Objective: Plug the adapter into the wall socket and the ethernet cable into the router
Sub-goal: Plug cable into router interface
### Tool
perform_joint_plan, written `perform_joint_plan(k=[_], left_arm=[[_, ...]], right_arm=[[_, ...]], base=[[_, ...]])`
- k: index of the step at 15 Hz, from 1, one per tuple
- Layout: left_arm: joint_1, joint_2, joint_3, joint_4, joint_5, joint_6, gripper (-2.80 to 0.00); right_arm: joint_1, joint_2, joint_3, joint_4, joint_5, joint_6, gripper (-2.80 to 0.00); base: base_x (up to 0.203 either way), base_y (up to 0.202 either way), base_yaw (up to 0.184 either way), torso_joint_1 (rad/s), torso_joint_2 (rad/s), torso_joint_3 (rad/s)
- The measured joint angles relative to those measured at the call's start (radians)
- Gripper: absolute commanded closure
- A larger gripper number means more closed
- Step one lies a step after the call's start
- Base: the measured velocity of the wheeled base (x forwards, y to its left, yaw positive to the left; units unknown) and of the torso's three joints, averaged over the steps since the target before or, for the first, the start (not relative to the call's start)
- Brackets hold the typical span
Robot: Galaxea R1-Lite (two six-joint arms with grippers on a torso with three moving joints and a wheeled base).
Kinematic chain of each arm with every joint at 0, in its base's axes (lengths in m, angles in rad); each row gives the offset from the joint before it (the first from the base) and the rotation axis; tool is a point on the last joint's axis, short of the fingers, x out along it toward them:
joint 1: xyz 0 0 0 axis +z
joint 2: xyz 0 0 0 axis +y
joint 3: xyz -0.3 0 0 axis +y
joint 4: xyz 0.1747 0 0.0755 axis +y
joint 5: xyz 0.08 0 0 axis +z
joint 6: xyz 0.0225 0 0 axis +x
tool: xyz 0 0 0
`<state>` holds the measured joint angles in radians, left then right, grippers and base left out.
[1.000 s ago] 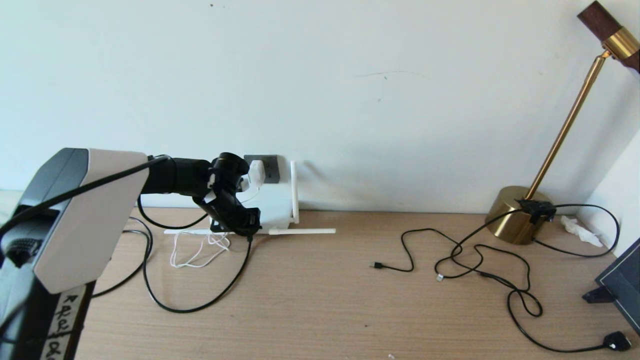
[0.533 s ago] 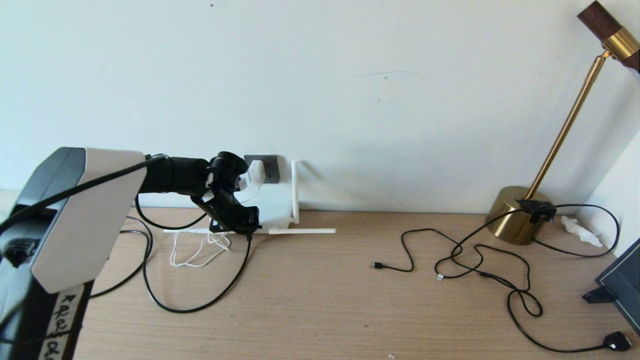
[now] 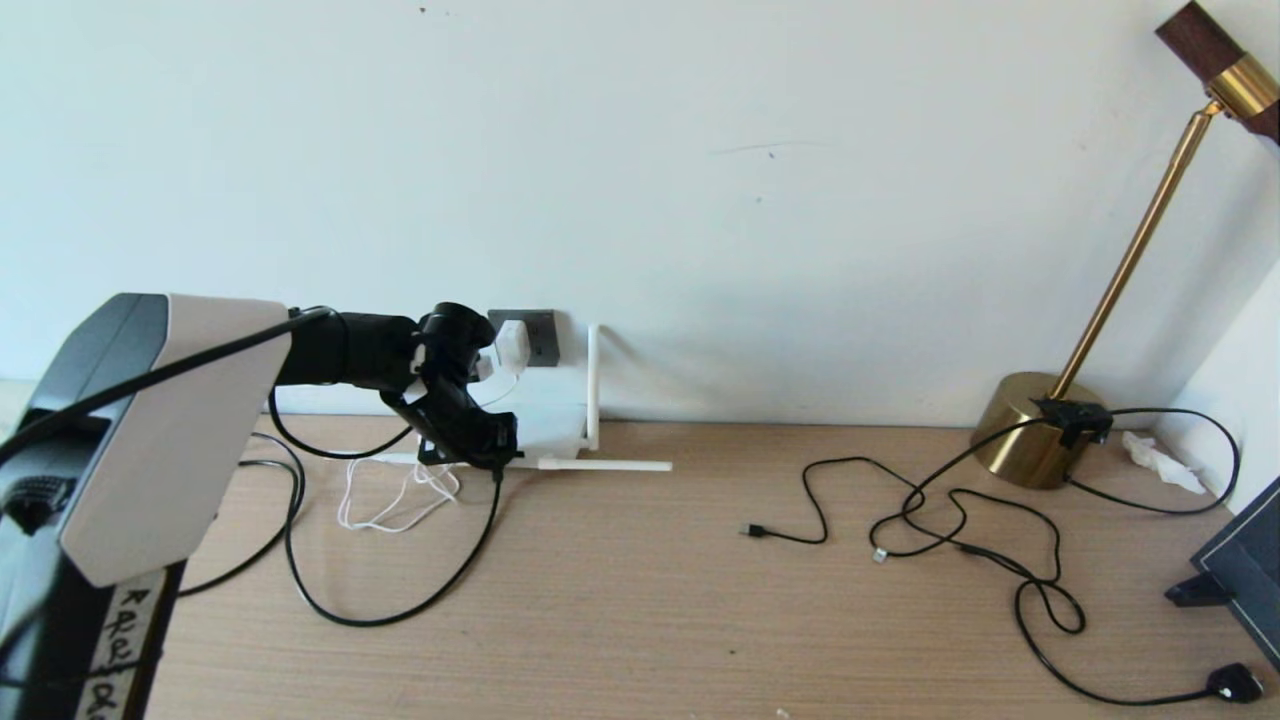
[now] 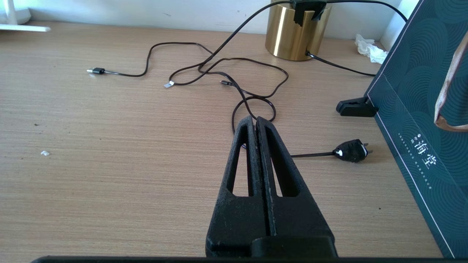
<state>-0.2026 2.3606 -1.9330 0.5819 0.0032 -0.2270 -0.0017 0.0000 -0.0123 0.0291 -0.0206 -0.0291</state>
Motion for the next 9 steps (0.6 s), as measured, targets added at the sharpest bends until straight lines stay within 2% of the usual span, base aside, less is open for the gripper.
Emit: perform_joint_plan(k=[9], left_arm=[[-0.003, -0.025, 0.003, 0.041, -0.002, -0.001, 0.0]], right_arm=[[0.0, 0.0, 0.0, 0.0, -0.001, 0.0, 0.0]], base=[[0.0, 0.0, 0.0, 0.0, 0.0, 0.0]])
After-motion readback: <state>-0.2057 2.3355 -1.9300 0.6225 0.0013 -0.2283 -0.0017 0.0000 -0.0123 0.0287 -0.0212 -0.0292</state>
